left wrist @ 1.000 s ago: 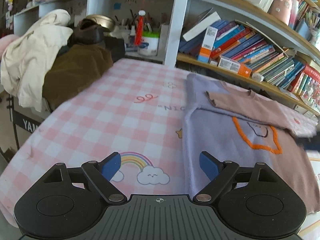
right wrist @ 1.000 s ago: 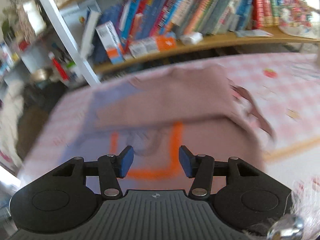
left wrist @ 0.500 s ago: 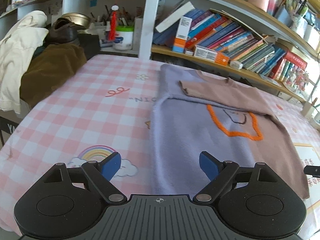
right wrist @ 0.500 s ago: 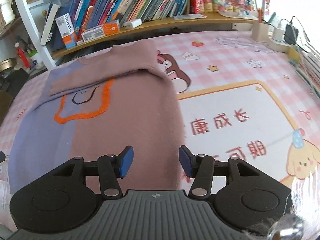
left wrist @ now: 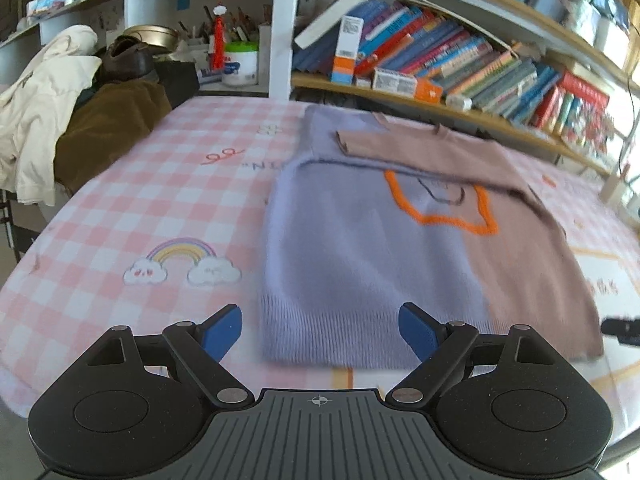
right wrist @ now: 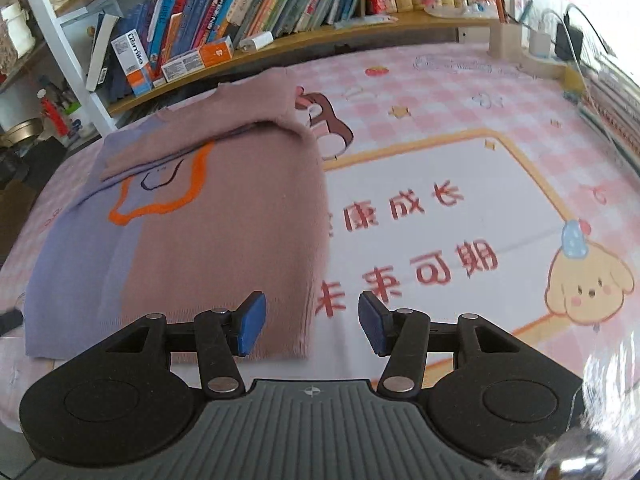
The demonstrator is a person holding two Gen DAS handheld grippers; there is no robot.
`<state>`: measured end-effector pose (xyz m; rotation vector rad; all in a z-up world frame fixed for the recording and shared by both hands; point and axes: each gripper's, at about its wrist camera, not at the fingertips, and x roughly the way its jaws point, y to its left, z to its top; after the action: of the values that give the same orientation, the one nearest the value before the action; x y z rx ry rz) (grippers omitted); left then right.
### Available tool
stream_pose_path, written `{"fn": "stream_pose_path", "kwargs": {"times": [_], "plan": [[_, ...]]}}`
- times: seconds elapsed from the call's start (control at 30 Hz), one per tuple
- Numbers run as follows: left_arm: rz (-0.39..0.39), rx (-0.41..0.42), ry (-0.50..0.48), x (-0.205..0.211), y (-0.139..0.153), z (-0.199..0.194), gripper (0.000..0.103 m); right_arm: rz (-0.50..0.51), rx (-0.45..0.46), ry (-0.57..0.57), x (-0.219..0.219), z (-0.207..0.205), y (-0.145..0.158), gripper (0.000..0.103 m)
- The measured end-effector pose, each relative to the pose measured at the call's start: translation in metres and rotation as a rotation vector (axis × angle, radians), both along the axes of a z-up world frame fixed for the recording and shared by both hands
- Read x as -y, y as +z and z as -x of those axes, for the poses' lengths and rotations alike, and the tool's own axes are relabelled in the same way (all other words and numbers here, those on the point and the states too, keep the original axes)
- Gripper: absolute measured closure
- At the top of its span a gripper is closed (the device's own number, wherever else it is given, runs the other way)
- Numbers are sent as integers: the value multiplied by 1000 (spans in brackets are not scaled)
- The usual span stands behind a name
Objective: Fold clothes
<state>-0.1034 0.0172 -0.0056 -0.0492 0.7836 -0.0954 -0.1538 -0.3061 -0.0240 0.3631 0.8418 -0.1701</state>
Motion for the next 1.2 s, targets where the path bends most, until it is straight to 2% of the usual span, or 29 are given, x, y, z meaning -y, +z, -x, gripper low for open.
{"fn": "stream_pose_path", "kwargs": {"times": [0.17, 0.3, 0.43, 0.5, 0.57, 0.63, 0.83, 0.97, 1.2], "plan": [[-27, -16, 26, 0, 1, 13, 15, -39, 15, 1, 0, 12, -3, 54], [31, 18, 19, -6, 5, 21, 15, -49, 1, -2, 1, 19, -6, 54], [66, 14, 17, -15, 3, 16, 16, -53, -6, -14, 3, 20, -7, 54], [81, 2, 21, -19, 1, 10, 16, -54, -8, -18, 2, 17, -7, 54], [94, -5, 32, -24, 0, 3, 24, -59, -10, -20, 2, 13, -6, 54], [102, -9, 46, -28, -2, -4, 26, -63, -13, -19, 2, 10, -6, 54], [135, -37, 96, -43, -8, -30, 26, -67, -33, -35, 3, -5, -5, 60], [160, -77, 99, -46, -17, -45, 26, -59, -45, -30, 1, -16, -5, 61], [160, -135, 95, -47, -28, -65, 26, -40, -72, -24, -5, -29, -8, 64]]}}
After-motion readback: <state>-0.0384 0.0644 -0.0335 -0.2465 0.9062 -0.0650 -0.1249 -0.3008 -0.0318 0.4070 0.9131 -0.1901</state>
